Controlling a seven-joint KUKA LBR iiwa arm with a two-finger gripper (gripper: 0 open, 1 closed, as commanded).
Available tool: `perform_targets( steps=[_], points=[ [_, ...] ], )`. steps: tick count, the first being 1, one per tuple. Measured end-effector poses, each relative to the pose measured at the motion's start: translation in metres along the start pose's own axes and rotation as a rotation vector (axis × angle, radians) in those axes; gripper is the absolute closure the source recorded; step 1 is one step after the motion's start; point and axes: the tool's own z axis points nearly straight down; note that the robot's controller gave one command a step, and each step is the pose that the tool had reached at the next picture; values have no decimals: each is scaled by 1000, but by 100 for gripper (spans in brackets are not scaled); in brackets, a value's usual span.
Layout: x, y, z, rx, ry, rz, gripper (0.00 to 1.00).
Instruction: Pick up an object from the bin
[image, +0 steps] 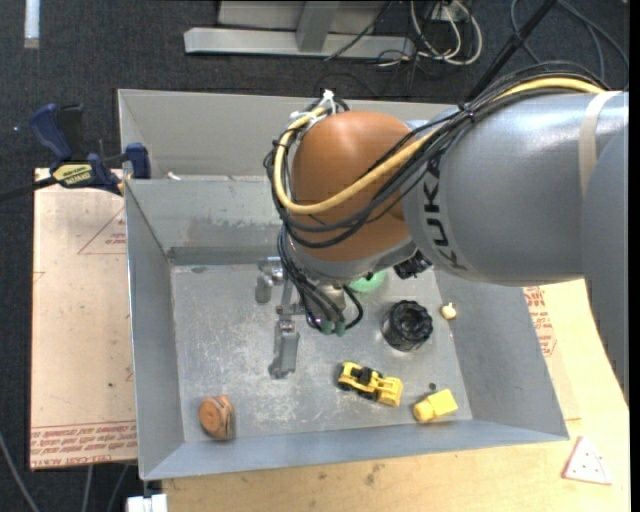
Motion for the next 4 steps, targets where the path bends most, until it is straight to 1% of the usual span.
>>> perform_targets(
  steps=[1,2,3,4],
  points=[
    [-2,-1,-5,-1,-8,4,0],
    [-6,-18,-1,-3,-8,-59,0],
    [22,-54,-12,0,-6,-71,0],
    [28,-78,7,-1,-9,-140,0]
  ],
)
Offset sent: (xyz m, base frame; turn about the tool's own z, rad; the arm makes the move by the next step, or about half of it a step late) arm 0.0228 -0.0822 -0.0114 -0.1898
